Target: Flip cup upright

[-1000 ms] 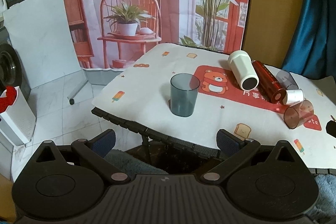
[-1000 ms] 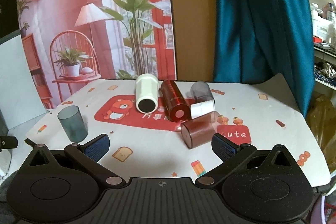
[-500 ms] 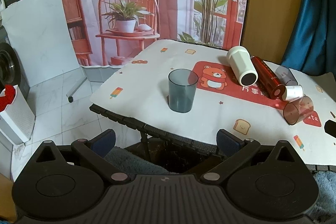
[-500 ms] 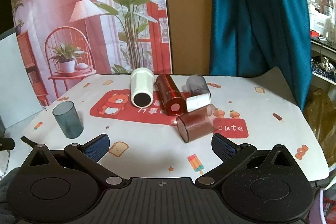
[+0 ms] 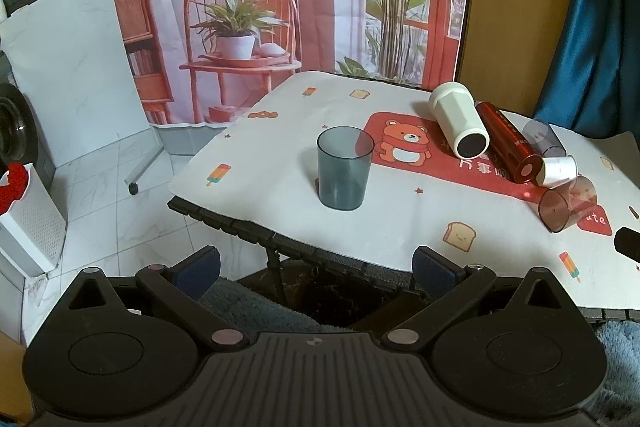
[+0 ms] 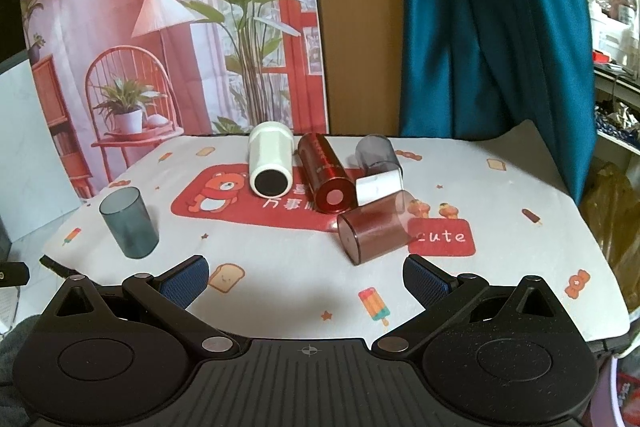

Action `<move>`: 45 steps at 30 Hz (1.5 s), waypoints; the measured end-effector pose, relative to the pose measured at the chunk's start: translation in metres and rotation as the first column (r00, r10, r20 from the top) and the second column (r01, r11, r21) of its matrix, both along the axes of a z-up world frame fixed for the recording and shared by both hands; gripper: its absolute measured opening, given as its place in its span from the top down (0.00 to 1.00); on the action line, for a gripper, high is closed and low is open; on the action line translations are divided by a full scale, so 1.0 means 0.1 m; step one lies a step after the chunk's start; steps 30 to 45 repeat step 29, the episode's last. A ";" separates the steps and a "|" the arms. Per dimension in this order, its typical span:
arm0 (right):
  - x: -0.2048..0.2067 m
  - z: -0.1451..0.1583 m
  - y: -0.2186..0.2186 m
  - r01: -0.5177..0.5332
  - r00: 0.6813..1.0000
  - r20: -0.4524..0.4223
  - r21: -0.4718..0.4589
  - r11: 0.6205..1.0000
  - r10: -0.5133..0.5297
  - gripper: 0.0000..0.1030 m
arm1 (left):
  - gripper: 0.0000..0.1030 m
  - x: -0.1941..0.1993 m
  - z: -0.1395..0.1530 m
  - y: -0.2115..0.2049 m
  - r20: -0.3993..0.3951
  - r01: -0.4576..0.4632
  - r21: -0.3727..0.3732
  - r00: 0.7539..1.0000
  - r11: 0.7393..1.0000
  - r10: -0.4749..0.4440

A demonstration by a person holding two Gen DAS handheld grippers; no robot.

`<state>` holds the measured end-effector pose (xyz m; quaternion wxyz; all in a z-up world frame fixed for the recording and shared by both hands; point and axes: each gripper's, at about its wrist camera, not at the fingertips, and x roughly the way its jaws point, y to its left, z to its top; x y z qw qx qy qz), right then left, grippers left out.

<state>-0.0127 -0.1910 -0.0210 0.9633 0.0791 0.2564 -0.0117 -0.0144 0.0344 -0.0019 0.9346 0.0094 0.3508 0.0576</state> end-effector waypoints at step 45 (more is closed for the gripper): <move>0.01 -0.07 0.00 0.001 1.000 -0.015 0.003 1.000 -0.001 0.00 | 0.00 0.02 -0.04 0.01 -0.024 -0.012 -0.006 1.000 1.000 0.011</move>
